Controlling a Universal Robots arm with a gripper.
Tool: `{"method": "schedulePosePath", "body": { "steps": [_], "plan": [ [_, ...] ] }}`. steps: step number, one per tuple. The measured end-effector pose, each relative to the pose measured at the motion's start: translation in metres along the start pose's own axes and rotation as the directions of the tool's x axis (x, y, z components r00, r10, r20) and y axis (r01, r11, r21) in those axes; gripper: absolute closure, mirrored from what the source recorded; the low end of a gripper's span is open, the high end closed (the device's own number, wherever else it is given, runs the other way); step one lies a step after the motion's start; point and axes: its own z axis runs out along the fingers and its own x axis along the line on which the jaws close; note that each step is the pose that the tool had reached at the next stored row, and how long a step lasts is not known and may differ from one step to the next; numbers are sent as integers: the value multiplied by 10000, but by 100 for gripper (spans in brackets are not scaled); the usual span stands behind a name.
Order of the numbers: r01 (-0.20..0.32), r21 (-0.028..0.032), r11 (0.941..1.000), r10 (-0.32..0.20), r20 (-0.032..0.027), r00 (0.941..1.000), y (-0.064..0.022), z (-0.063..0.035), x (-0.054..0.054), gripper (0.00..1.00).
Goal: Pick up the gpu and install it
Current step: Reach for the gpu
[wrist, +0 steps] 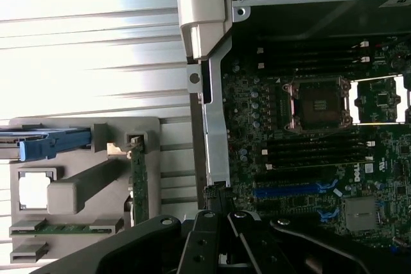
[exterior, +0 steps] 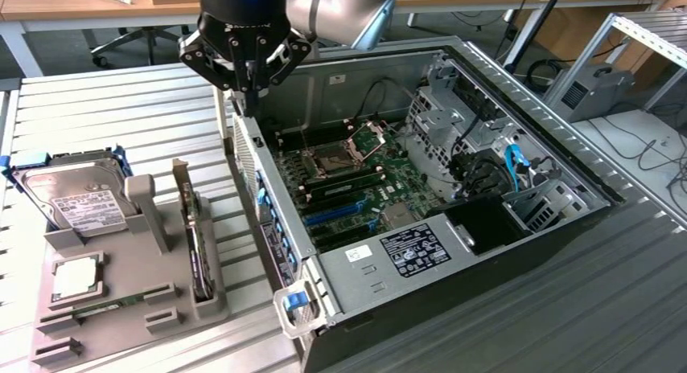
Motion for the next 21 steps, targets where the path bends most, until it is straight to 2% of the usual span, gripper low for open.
{"method": "schedulePosePath", "body": {
  "steps": [21],
  "plan": [
    [-2, 0, 10000, 2, -1, 10000, -4, -1, 51, 89]
  ]
}}
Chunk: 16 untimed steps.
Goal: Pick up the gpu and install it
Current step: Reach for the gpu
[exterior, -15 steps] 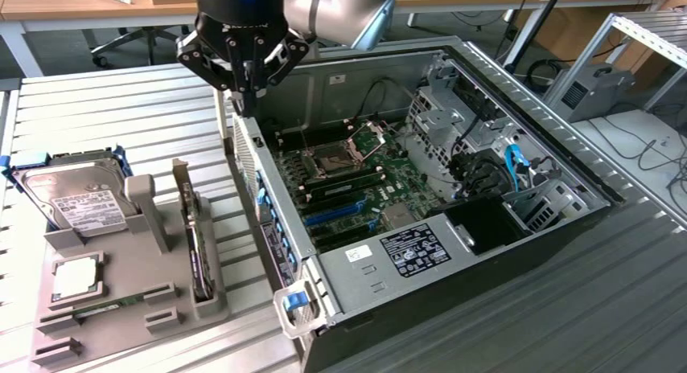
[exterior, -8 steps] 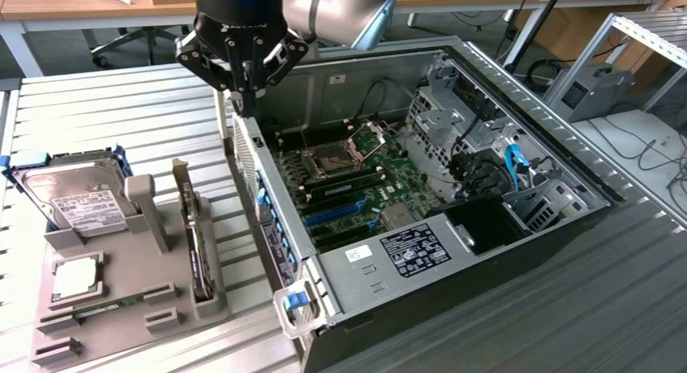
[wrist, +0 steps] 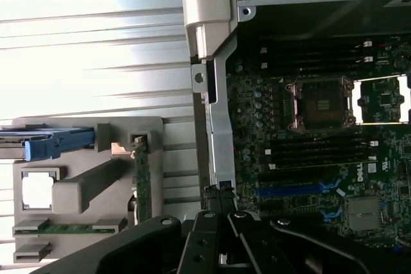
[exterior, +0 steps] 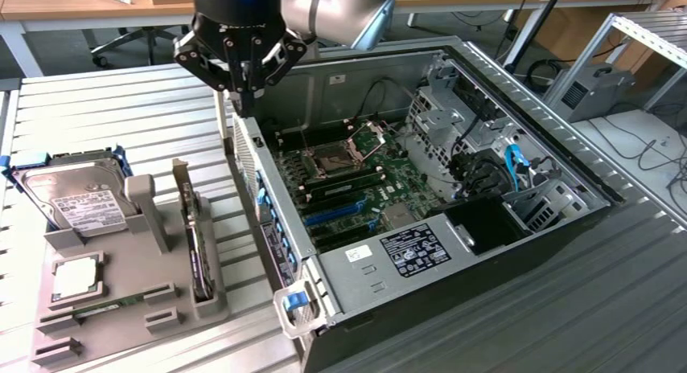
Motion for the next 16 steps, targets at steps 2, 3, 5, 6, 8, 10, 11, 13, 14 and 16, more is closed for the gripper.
{"method": "schedulePosePath", "body": {
  "steps": [2, 3, 5, 6, 8, 10, 11, 13, 14, 16],
  "plan": [
    [2, -1, 10000, -2, 0, 10000, 0, 0, 7, 89],
    [3, 0, 10000, -3, 1, 10000, 0, 0, 10, 89],
    [2, 0, 10000, -2, 1, 10000, -1, 0, 16, 89],
    [2, -1, 10000, -2, 1, 10000, -1, 0, 20, 89],
    [2, -1, 10000, -2, 0, 10000, -3, -1, 37, 89],
    [2, -1, 10000, -2, 1, 10000, -3, -1, 49, 89],
    [2, 0, 10000, -2, 0, 10000, -4, -1, 53, 89],
    [4, 0, 10000, -4, 0, 10000, -4, -1, 57, 89],
    [2, -1, 10000, -2, 1, 10000, -4, -1, 61, 89],
    [3, -1, 10000, -3, 1, 10000, -5, -1, 66, 89]
  ]
}}
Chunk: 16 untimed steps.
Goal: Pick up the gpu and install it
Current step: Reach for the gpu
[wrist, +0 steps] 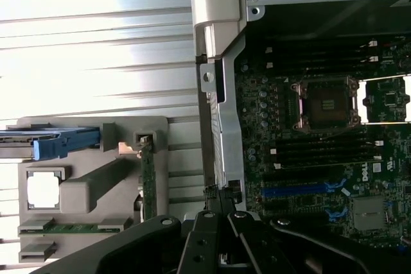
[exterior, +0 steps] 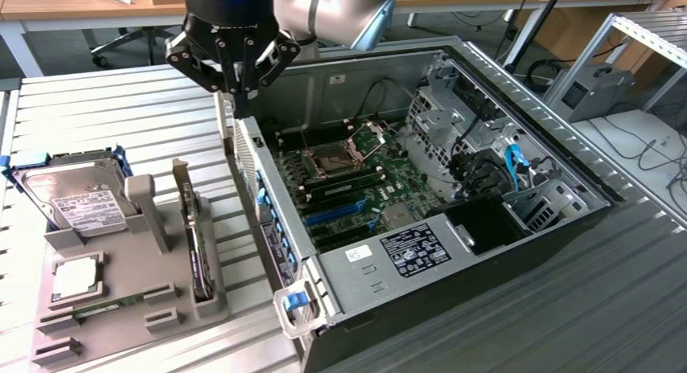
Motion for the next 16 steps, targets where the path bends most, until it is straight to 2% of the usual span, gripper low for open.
{"method": "schedulePosePath", "body": {
  "steps": [11, 15, 16],
  "plan": [
    [0, 0, 10000, 0, 0, 10000, -2, -1, 21, 89],
    [0, 0, 10000, 0, 0, 10000, -15, -6, 200, 89],
    [-1, -1, 10000, 1, 1, 10000, -18, -6, 213, 89]
  ]
}}
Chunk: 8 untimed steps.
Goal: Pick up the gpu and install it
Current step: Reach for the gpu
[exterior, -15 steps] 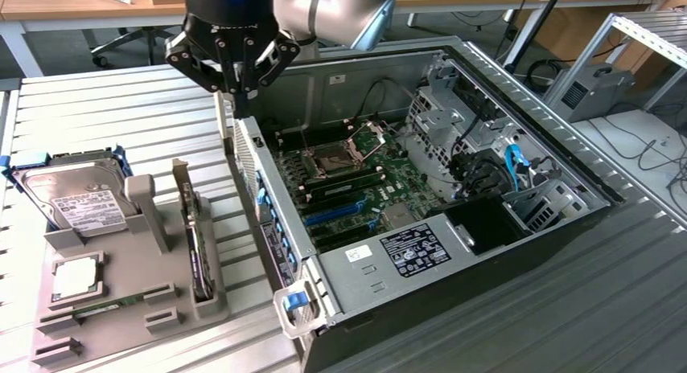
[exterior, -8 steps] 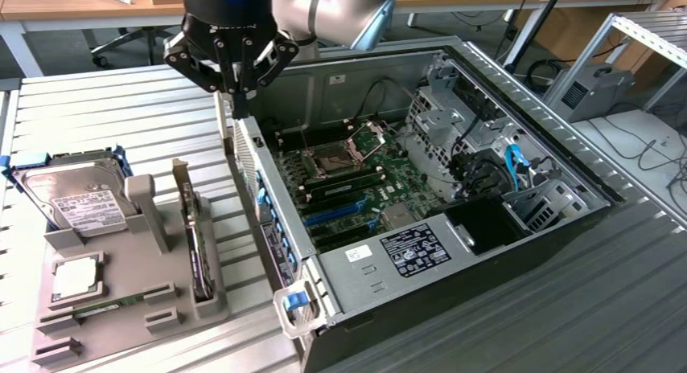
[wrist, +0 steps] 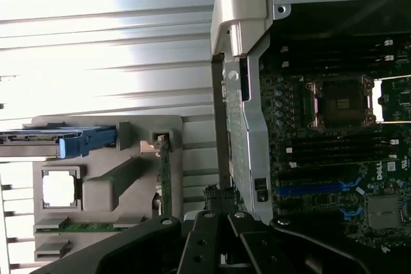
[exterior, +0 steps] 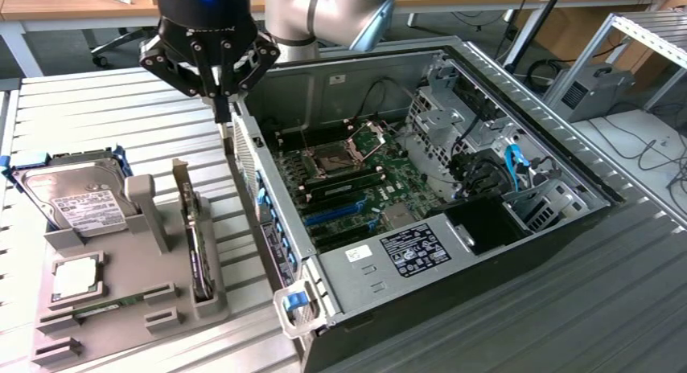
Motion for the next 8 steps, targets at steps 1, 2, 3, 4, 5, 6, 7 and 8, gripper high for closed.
{"method": "schedulePosePath", "body": {
  "steps": [1, 2, 3, 4, 5, 6, 7, 8],
  "plan": [
    [1, 1, 10000, -1, -1, 10000, -80, -4, -7, 89],
    [1, 1, 10000, -1, -1, 10000, -99, -4, -8, 89],
    [0, 0, 10000, 0, -1, 10000, -111, -5, -9, 89],
    [0, 1, 10000, 0, -1, 10000, -128, -6, -10, 89],
    [1, 1, 10000, -1, 0, 10000, -159, -6, -12, 89],
    [1, 1, 10000, -1, -1, 10000, -183, -7, -14, 89],
    [1, 1, 10000, -1, -1, 10000, -200, -7, -15, 89],
    [1, 1, 10000, -1, -1, 10000, -211, -7, -16, 89]
  ]
}}
